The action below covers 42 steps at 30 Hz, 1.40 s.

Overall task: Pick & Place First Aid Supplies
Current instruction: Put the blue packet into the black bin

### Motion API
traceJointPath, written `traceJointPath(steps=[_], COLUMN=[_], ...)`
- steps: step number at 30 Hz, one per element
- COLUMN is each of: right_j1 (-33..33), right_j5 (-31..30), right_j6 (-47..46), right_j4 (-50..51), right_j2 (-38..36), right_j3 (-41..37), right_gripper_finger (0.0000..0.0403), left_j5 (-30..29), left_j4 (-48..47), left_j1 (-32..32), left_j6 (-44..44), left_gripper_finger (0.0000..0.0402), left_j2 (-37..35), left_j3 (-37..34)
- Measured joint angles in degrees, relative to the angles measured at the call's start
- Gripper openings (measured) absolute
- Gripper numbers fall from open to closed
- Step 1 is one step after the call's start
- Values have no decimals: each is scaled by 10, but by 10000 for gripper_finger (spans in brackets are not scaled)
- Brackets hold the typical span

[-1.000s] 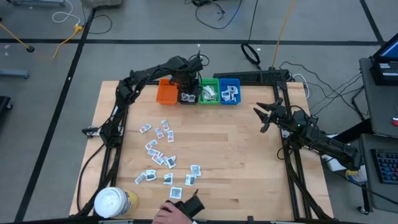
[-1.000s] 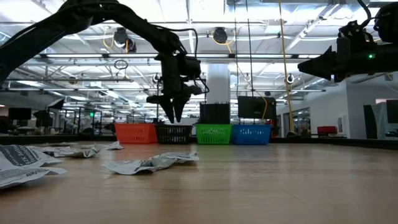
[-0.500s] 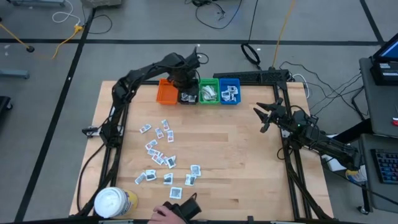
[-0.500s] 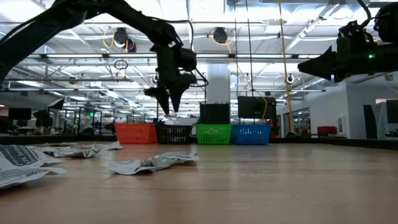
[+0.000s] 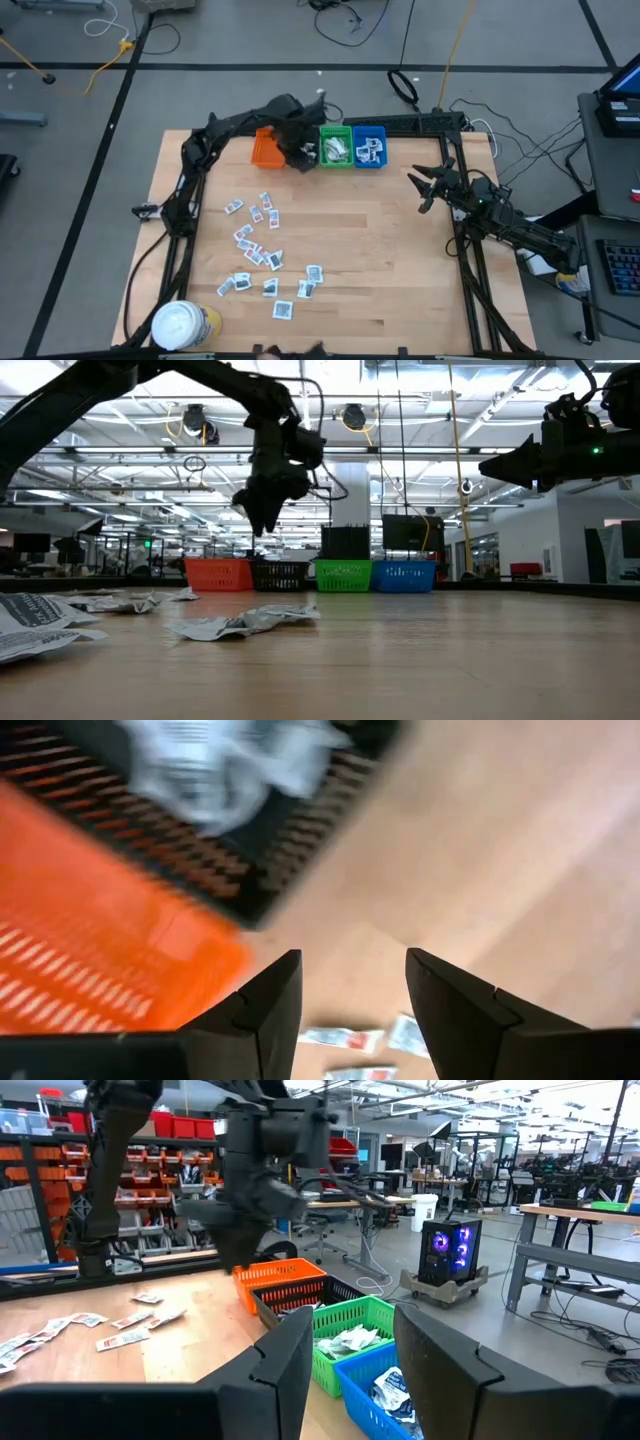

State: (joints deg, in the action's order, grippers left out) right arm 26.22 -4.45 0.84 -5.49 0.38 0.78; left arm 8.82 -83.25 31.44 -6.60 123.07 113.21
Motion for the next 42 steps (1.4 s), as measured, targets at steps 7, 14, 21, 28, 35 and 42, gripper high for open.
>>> traceJointPath(steps=[7, 14, 21, 28, 35, 42], right_j1=[0, 0, 0, 0, 0, 0], right_j5=[0, 0, 0, 0, 0, 0], right_j6=[0, 0, 0, 0, 0, 0], right_j4=[0, 0, 0, 0, 0, 0], right_j2=[0, 0, 0, 0, 0, 0], right_j3=[0, 0, 0, 0, 0, 0], right_gripper_finger=[139, 139, 139, 139, 139, 139], left_j5=[2, 2, 1, 1, 0, -44], left_j4=[-8, -6, 9, 45, 71, 160], left_j1=[-107, -223, -329, -415, -477, -497], left_j6=[97, 134, 126, 118, 141, 161], left_gripper_finger=[184, 184, 184, 184, 184, 184], left_j2=[0, 0, 0, 0, 0, 0], left_j3=[0, 0, 0, 0, 0, -31])
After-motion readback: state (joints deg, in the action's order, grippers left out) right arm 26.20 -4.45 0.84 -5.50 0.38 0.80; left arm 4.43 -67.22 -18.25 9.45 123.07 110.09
